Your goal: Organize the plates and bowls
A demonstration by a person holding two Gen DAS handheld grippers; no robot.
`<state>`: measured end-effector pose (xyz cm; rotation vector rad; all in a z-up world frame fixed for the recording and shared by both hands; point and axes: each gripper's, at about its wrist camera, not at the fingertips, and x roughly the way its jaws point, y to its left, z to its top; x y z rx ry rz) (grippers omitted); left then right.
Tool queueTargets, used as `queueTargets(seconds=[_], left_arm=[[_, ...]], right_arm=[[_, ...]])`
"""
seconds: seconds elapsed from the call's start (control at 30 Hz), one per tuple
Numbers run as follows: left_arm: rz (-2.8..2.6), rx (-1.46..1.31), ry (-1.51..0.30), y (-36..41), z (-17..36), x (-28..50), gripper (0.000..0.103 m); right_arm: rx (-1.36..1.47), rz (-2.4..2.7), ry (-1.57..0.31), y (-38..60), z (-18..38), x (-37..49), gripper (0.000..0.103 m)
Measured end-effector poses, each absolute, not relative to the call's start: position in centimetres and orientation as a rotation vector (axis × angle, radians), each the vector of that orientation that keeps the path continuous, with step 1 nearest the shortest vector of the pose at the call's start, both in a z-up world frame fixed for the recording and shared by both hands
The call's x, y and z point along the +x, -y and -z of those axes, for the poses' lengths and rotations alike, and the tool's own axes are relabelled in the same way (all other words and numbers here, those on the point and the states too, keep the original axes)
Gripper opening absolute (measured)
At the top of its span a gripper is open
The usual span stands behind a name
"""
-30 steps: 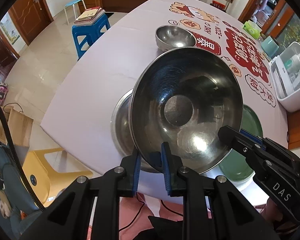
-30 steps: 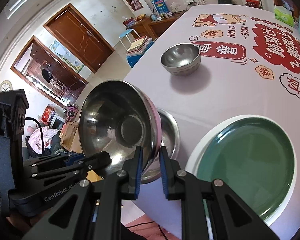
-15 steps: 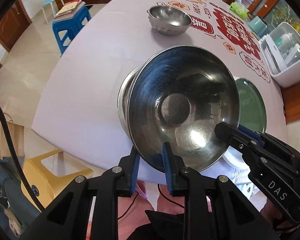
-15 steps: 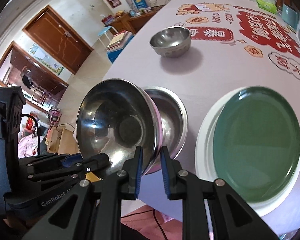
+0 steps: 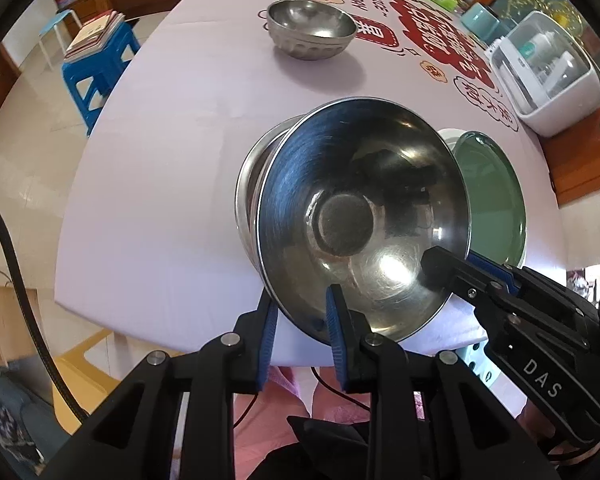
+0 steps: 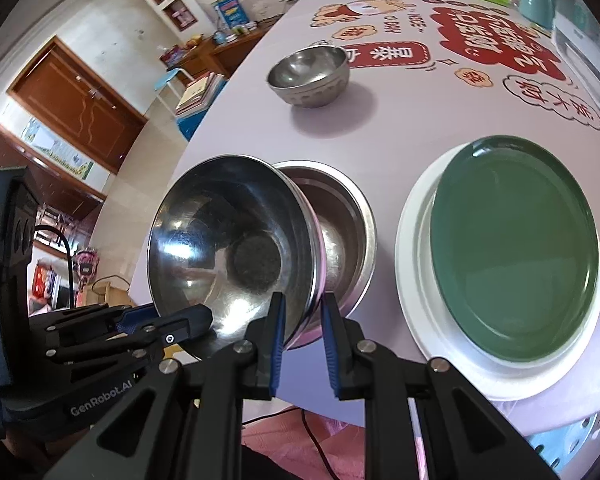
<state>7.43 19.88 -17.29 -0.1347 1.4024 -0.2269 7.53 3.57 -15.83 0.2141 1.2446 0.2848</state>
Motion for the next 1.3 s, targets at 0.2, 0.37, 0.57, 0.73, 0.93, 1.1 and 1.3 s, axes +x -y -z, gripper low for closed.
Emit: queueTargets(seconds=[0.2,0.37,0.57,0.73,0.93,1.1,1.3], left_arm=[[0.260,-0.115,-1.394,-20.1,16.9,8.2,0.026],[0.278,-0.111,-1.373,-20.5,16.2,8.6,0.030],[0.330,-0.118,-1.344,-20.7,15.3,8.9,0.030],[0.360,-0.089,-1.301,-19.6,14.0,9.1,0.031],[0.360,-0.071,-1.271,-18.9,13.2,9.7,0.031],[0.327,-0.074,-1.259,-19.3,12.7,10.9,0.032],[0.291,-0.076,-1.248,-19.5,12.5,13.7,0.034]], right_arm=[[0.227,-0.239,-1.245,-3.8,15.5,8.1,0.020],[0.236,-0.213,-1.240,-4.2,15.2,8.3,0.021],[0.221,-0.205,-1.196,-4.7,14.0,8.2,0.021],[0.194,-0.213,-1.162,-5.1,12.9,8.3,0.022],[0.175,-0.222,-1.135,-4.9,12.3,8.8,0.028],[0.193,-0.230,-1.111,-4.5,12.2,10.0,0.031],[0.217,-0.243,-1.080,-3.9,12.3,12.5,0.037]])
